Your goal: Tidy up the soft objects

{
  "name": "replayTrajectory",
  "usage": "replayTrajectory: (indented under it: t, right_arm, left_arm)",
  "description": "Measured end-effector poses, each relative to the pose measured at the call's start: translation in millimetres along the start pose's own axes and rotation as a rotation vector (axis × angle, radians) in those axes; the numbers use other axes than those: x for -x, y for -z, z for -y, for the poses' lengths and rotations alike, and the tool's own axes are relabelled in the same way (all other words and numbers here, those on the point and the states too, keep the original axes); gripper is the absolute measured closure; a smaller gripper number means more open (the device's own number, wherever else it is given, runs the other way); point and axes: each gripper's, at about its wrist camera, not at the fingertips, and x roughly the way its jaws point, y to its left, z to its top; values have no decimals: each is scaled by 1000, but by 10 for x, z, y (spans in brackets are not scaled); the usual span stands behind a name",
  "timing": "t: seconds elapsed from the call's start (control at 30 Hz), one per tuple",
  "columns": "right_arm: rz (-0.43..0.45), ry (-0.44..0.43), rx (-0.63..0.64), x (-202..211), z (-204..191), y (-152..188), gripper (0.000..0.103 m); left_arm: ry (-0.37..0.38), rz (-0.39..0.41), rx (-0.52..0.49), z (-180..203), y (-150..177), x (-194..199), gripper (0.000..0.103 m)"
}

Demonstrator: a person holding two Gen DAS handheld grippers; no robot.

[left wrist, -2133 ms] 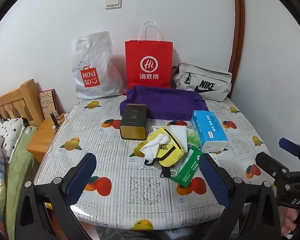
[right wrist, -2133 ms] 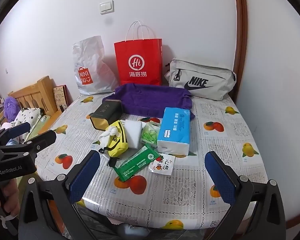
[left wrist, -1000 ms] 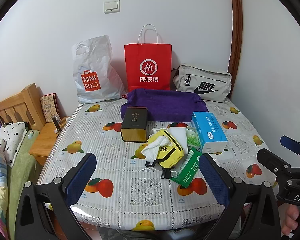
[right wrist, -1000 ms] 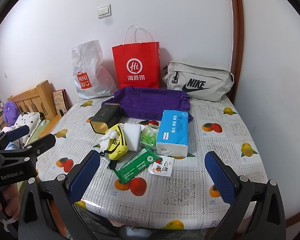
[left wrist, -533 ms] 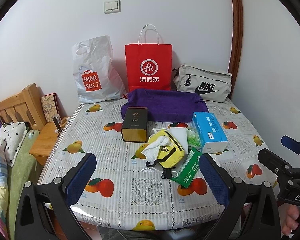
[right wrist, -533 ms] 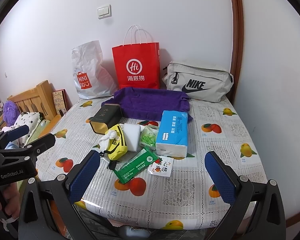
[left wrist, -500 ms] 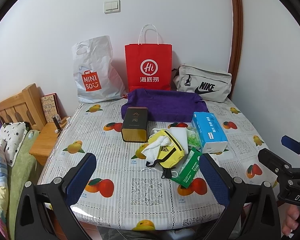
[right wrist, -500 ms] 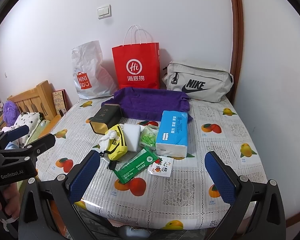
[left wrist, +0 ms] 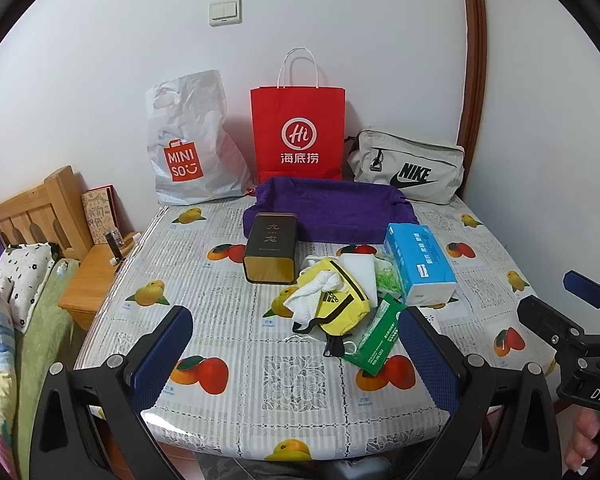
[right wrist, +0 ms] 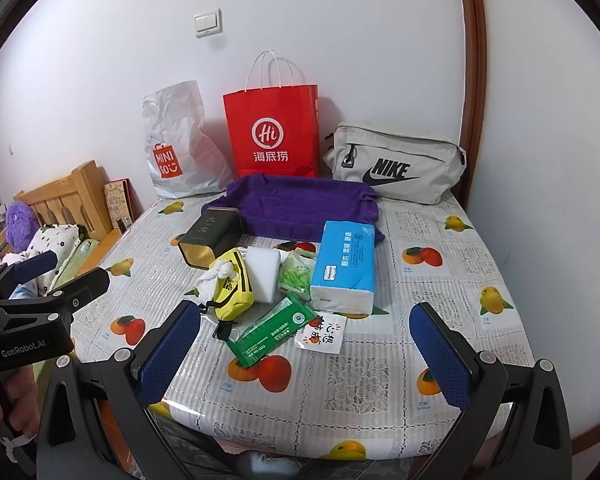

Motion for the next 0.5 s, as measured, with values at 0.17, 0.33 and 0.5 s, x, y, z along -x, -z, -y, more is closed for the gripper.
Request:
replayTrajectory:
  t: [0.17,0.33,0.5]
  right_arm:
    - [-3,2,4,4,-6,0,0]
    - [-3,-1,18,9,-30,12,0]
    - [-4,-2,21,2,-59,14,0]
  left_arm:
    - [1,2,1,8,7,-10,0]
    - [-1,2,0,11,15,-9,0]
    - [0,1,2,9,27,-7,0]
